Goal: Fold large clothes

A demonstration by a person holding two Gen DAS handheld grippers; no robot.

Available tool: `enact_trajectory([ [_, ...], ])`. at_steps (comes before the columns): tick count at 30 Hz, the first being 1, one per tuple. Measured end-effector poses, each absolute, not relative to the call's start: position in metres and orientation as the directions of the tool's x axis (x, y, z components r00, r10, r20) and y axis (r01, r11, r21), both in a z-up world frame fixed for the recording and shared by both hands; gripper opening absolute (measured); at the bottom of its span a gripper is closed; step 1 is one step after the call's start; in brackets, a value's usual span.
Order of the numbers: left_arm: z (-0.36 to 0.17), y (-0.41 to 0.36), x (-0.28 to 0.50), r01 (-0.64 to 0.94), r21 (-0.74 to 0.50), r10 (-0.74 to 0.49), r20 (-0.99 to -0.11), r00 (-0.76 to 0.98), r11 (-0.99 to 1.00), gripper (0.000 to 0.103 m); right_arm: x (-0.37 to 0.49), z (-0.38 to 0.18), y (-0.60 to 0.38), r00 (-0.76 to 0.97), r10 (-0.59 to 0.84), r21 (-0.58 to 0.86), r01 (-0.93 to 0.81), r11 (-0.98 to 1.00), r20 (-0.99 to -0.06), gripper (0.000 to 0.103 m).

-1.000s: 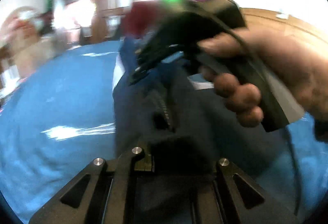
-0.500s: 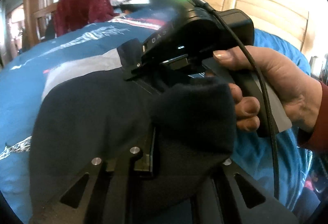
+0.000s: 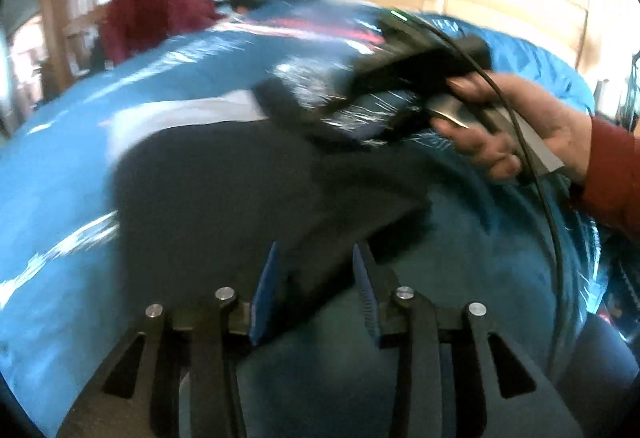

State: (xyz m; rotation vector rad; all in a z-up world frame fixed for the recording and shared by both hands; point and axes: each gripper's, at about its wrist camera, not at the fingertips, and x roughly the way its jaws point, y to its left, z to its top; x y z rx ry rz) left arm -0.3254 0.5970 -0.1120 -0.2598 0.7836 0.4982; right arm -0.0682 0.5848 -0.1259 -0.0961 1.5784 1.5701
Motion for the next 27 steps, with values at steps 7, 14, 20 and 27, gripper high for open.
enact_trajectory([
  [7, -0.13, 0.623, -0.39, -0.668, -0.014, 0.443, -0.738, 0.509, 0.744, 0.043, -0.088, -0.111, 0.539, -0.556, 0.535, 0.733, -0.653, 0.194, -0.636, 0.074],
  [14, -0.168, 0.654, -0.355, -0.661, 0.044, 0.442, -0.777, 0.449, 0.749, 0.042, -0.109, -0.123, 0.564, -0.499, 0.478, 0.636, -0.752, 0.176, -0.723, 0.006],
  [20, -0.175, 0.631, -0.346, -0.48, 0.368, 0.548, -0.775, 0.314, 0.796, 0.027, -0.091, -0.139, 0.553, -0.479, 0.508, 0.644, -0.734, 0.216, -0.716, 0.004],
  [27, -0.137, 0.615, -0.37, -0.503, 0.267, 0.504, -0.753, 0.423, 0.822, 0.026, -0.101, -0.115, 0.55, -0.4, 0.52, 0.554, -0.813, 0.179, -0.755, 0.014],
])
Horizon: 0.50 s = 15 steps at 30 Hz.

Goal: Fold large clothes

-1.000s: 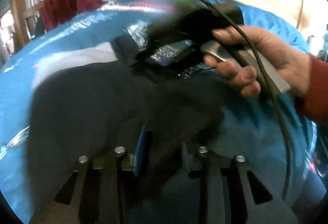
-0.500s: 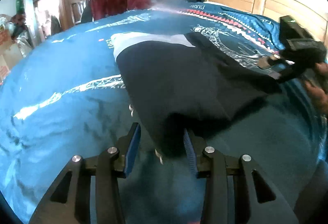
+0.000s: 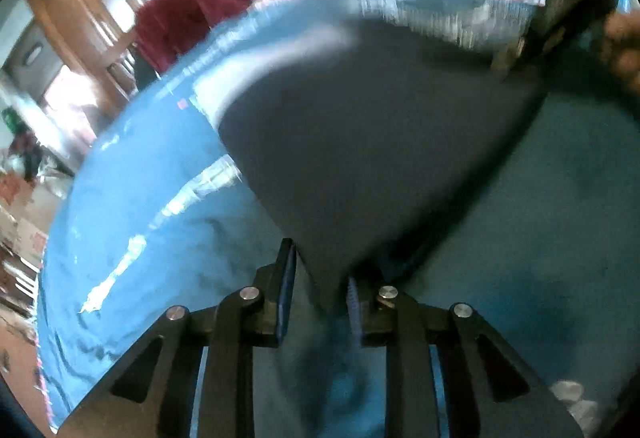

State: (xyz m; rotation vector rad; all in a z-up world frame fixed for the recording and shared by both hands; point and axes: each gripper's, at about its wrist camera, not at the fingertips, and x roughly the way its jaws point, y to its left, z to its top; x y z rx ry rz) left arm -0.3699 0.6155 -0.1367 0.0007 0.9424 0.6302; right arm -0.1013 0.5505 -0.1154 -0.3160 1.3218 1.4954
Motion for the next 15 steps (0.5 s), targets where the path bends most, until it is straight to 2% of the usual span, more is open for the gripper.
enact_trajectory([
  [2, -0.106, 0.605, -0.384, -0.539, 0.241, 0.533, -0.691, 0.488, 0.807, 0.028, -0.105, -0.093, 0.545, -0.348, 0.534, 0.497, -0.852, 0.162, -0.771, 0.02],
  [3, -0.094, 0.605, -0.389, -0.561, 0.232, 0.553, -0.657, 0.512, 0.795, 0.028, -0.107, -0.078, 0.543, -0.307, 0.56, 0.461, -0.873, 0.156, -0.77, 0.027],
  [4, -0.083, 0.611, -0.392, -0.59, 0.21, 0.573, -0.62, 0.536, 0.78, 0.028, -0.109, -0.065, 0.542, -0.27, 0.591, 0.432, -0.889, 0.151, -0.76, 0.041],
  [6, -0.079, 0.625, -0.389, -0.627, 0.203, 0.607, -0.581, 0.542, 0.753, 0.029, -0.116, -0.057, 0.548, -0.247, 0.635, 0.414, -0.901, 0.126, -0.732, 0.045],
  [8, -0.097, 0.644, -0.376, -0.616, 0.161, 0.564, -0.622, 0.543, 0.771, 0.028, -0.129, -0.072, 0.57, -0.284, 0.615, 0.417, -0.905, 0.081, -0.735, 0.038],
  [9, -0.112, 0.65, -0.367, -0.598, 0.162, 0.543, -0.646, 0.536, 0.785, 0.028, -0.134, -0.086, 0.582, -0.293, 0.589, 0.412, -0.908, 0.075, -0.753, 0.026],
  [10, -0.144, 0.658, -0.352, -0.559, 0.167, 0.487, -0.72, 0.494, 0.812, 0.028, -0.137, -0.102, 0.594, -0.275, 0.554, 0.377, -0.923, 0.076, -0.786, 0.015],
  [11, -0.17, 0.665, -0.343, -0.542, 0.171, 0.456, -0.769, 0.448, 0.823, 0.028, -0.137, -0.121, 0.598, -0.231, 0.517, 0.321, -0.943, 0.091, -0.824, 0.013],
  [12, -0.184, 0.667, -0.34, -0.537, 0.179, 0.452, -0.78, 0.433, 0.824, 0.028, -0.133, -0.133, 0.602, -0.237, 0.505, 0.327, -0.94, 0.095, -0.83, 0.013],
  [14, -0.173, 0.666, -0.345, -0.535, 0.17, 0.45, -0.771, 0.452, 0.828, 0.028, -0.129, -0.128, 0.6, -0.249, 0.511, 0.337, -0.938, 0.086, -0.823, 0.013],
  [15, -0.161, 0.667, -0.349, -0.54, 0.158, 0.448, -0.765, 0.462, 0.826, 0.028, -0.127, -0.117, 0.597, -0.241, 0.518, 0.323, -0.944, 0.073, -0.821, 0.016],
])
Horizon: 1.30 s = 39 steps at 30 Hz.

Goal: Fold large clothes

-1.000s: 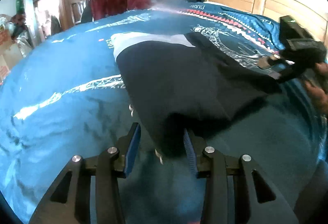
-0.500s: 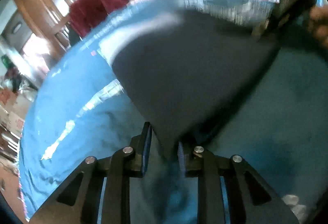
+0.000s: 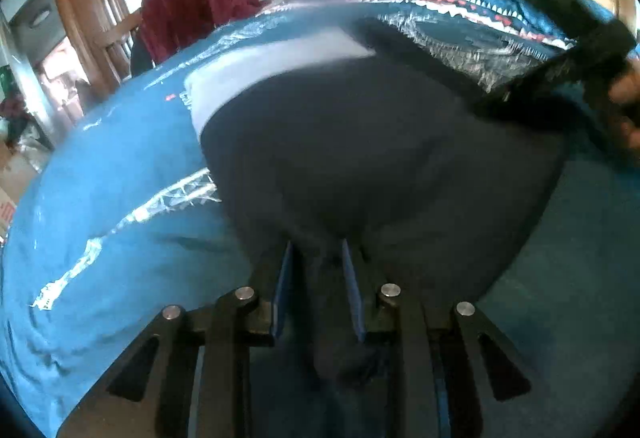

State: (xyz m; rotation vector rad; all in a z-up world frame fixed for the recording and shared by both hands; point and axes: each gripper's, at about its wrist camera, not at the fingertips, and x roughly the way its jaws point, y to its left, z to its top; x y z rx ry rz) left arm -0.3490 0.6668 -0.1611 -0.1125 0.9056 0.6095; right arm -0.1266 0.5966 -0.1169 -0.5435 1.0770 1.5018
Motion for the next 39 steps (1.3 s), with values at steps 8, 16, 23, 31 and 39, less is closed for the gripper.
enact_trajectory([
  [8, -0.122, 0.779, -0.318, -0.67, 0.033, 0.526, -0.649, 0.549, 0.741, 0.032, -0.094, -0.1, 0.719, -0.217, 0.592, 0.314, -0.947, 0.065, -0.776, 0.031],
  [16, -0.172, 0.841, -0.274, -0.698, 0.071, 0.494, -0.756, 0.428, 0.713, 0.039, -0.089, -0.11, 0.749, -0.193, 0.555, 0.288, -0.954, 0.088, -0.809, 0.029],
  [23, -0.172, 0.69, -0.346, -0.551, 0.087, 0.41, -0.765, 0.497, 0.83, 0.041, -0.15, -0.118, 0.581, -0.189, 0.563, 0.262, -0.964, 0.052, -0.805, 0.05],
  [31, -0.143, 0.648, -0.39, -0.715, 0.057, 0.504, -0.748, 0.432, 0.697, 0.061, -0.165, -0.082, 0.504, -0.05, 0.663, 0.194, -0.97, 0.146, -0.747, 0.081],
  [39, -0.188, 0.643, -0.434, -0.867, 0.036, 0.495, -0.833, 0.248, 0.497, 0.079, -0.181, -0.14, 0.418, 0.12, 0.527, 0.094, -0.928, 0.361, -0.842, 0.098],
])
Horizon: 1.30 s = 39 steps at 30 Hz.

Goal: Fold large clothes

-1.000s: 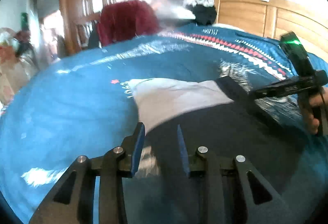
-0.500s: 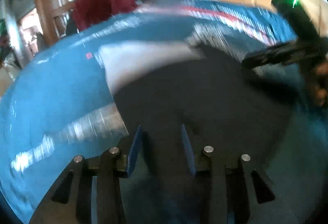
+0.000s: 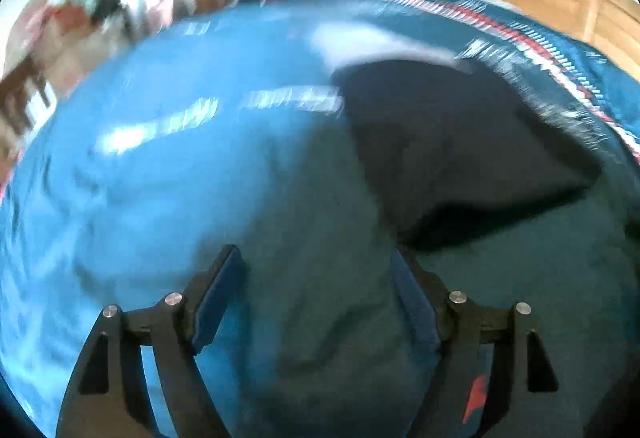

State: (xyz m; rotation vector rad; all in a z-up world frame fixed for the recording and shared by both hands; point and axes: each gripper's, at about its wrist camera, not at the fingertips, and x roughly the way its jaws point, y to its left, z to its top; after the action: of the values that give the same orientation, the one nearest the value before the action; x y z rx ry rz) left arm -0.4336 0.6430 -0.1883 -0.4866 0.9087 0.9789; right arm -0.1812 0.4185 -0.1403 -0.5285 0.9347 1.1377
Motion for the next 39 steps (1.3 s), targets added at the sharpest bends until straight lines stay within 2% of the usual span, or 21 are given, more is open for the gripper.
enact_trajectory([
  [1, -0.192, 0.641, -0.435, -0.872, 0.031, 0.504, -0.825, 0.254, 0.489, 0.083, -0.182, -0.147, 0.417, 0.139, 0.512, 0.074, -0.925, 0.373, -0.847, 0.099],
  [3, -0.194, 0.638, -0.432, -0.869, 0.058, 0.516, -0.823, 0.237, 0.492, 0.095, -0.186, -0.151, 0.415, 0.169, 0.524, 0.056, -0.921, 0.387, -0.835, 0.103],
  [6, -0.196, 0.639, -0.429, -0.881, 0.102, 0.527, -0.83, 0.18, 0.462, 0.103, -0.186, -0.156, 0.418, 0.192, 0.515, 0.037, -0.915, 0.402, -0.836, 0.103],
  [14, -0.199, 0.644, -0.436, -0.894, 0.05, 0.529, -0.82, 0.218, 0.446, 0.103, -0.188, -0.157, 0.42, 0.206, 0.521, 0.038, -0.907, 0.419, -0.828, 0.103],
  [39, -0.205, 0.644, -0.429, -0.89, 0.084, 0.555, -0.807, 0.203, 0.447, 0.103, -0.179, -0.156, 0.413, 0.225, 0.509, 0.02, -0.902, 0.431, -0.831, 0.103],
])
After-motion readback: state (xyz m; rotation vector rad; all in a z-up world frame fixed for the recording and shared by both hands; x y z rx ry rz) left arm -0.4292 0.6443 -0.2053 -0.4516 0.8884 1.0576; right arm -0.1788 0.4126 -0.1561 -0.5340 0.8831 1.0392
